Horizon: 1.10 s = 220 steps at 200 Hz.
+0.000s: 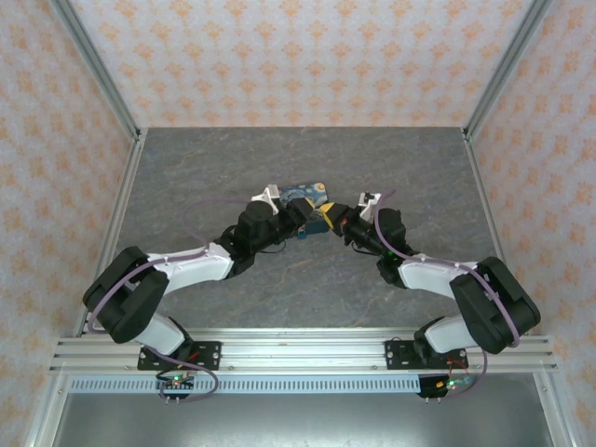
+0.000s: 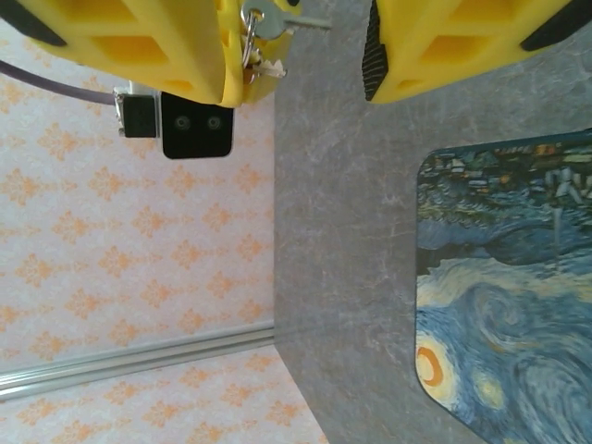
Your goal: Unlock the padlock with the key
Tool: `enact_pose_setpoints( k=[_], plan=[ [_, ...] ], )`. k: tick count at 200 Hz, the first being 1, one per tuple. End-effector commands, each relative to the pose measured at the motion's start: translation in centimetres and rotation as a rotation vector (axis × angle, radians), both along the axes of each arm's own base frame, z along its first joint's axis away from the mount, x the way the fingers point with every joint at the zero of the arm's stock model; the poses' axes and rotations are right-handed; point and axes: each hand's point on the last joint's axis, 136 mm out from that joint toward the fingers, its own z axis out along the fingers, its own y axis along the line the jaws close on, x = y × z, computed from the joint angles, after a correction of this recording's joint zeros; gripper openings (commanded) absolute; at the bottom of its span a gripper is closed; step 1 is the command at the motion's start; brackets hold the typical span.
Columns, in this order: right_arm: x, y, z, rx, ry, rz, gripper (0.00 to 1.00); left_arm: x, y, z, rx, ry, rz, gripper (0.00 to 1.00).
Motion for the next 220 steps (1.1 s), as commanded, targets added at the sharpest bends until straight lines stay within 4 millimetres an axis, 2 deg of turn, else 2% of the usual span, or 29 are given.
enact_pose_setpoints(
  k=[1, 45, 131, 181, 220],
  plan=[
    [0.4, -0.38, 2.3, 0.042, -0.063, -0.022, 0.0, 1.05, -1.05, 2.97, -0.099, -0.063, 0.015, 0.37],
    [0.45, -0.49, 2.01, 0.042, -0.061, -0.03, 0.0, 1.47, -1.49, 2.95, -0.112, -0.06, 0.031, 0.21],
    [0.89, -0.53, 1.65, 0.051, -0.052, -0.047, 0.0, 1.34, -0.73, 2.14, -0.14, -0.039, 0.083, 0.19],
    [0.9, -0.51, 1.76, 0.059, -0.052, -0.047, 0.0, 1.42, -1.07, 2.26, -0.15, -0.038, 0.089, 0.0],
    [0.7, -0.57, 1.97, 0.06, -0.059, -0.042, 0.0, 1.57, -1.23, 2.46, -0.15, -0.044, 0.089, 0.0]
  ],
)
